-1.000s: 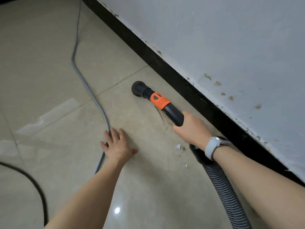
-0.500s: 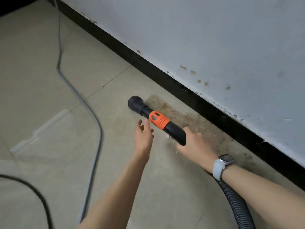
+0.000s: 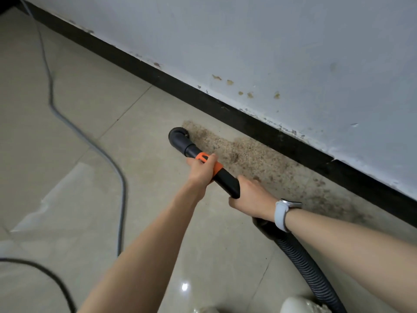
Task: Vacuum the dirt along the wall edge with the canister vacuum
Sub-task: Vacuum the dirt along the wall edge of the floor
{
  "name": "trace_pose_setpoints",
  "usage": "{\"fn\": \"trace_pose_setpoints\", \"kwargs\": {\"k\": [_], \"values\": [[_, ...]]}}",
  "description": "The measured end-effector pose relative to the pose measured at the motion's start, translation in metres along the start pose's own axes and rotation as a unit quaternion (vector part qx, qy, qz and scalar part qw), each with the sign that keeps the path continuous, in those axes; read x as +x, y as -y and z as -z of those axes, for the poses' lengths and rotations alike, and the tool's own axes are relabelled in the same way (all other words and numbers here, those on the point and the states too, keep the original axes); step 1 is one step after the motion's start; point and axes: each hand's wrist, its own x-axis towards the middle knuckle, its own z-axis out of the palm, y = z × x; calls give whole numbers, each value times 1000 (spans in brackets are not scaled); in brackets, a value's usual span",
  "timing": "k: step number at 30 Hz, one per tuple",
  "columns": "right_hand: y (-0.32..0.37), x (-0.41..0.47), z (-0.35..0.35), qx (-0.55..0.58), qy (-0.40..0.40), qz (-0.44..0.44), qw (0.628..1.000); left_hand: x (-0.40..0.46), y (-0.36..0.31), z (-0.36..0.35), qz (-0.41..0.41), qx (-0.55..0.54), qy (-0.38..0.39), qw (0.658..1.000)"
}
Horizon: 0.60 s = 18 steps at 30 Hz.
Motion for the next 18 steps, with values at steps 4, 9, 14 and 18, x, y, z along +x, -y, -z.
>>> {"fn": "trace_pose_setpoints", "kwargs": {"k": [4, 9, 14, 18], "values": [[16, 23, -3, 82, -1, 2, 997, 20, -16, 9, 6, 42, 10, 999], [19, 48, 10, 136, -34, -13, 990, 39, -35, -4, -4, 35, -6, 999], [15, 45, 18, 194, -14, -2, 981, 36, -37, -12, -7, 40, -15, 999], [2, 21, 14, 211, 38, 3, 977, 11, -15, -8, -16, 44, 20, 999]]}}
